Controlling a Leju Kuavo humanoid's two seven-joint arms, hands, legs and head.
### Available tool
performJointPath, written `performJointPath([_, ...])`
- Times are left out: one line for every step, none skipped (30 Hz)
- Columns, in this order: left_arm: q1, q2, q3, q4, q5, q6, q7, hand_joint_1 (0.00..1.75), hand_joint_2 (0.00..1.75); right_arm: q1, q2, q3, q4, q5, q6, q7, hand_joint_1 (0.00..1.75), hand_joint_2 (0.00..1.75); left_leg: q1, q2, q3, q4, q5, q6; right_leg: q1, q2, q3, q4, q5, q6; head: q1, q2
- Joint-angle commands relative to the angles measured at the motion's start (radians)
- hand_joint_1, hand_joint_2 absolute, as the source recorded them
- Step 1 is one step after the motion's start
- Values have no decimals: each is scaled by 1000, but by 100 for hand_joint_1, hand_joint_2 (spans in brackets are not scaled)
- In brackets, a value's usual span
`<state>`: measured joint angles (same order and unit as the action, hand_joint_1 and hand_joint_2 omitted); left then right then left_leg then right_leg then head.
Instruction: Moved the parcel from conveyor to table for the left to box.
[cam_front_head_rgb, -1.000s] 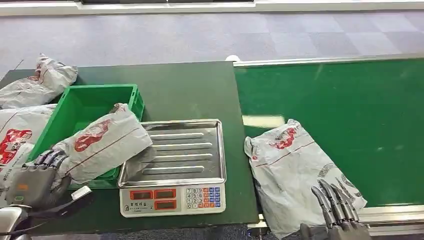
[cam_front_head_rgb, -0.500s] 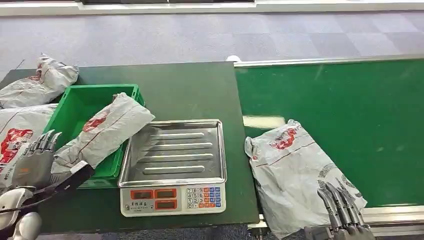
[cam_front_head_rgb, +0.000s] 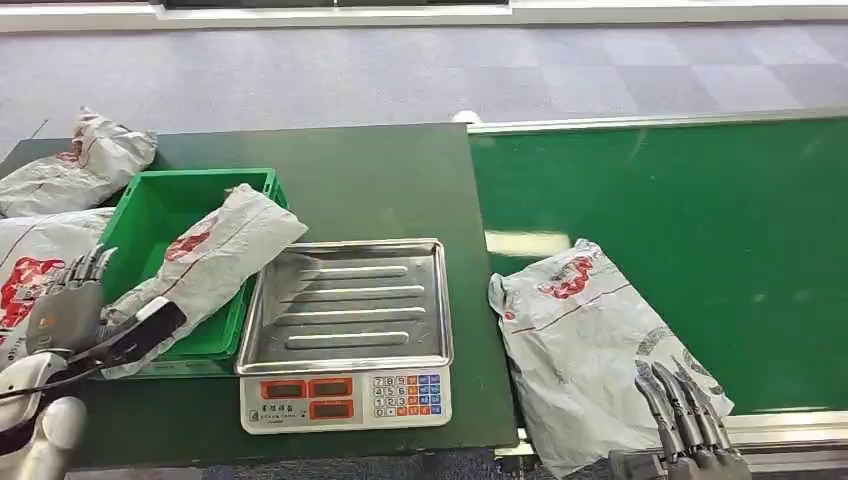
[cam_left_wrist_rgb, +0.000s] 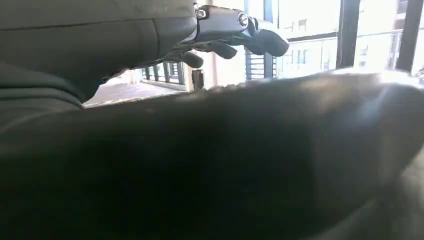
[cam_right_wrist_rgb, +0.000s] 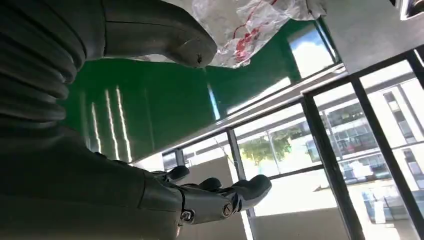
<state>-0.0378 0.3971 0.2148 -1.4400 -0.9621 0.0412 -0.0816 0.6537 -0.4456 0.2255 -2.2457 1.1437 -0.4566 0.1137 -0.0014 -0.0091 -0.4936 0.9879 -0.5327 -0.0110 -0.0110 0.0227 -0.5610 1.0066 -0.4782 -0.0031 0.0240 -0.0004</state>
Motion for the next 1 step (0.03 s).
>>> performJointPath([-255, 49, -77, 107, 95, 79, -21, 0, 175, -27, -18, 35, 26, 1, -6, 4, 0, 175, 2, -6, -3, -1, 3, -1, 2, -9, 1, -3, 1, 0, 0, 0])
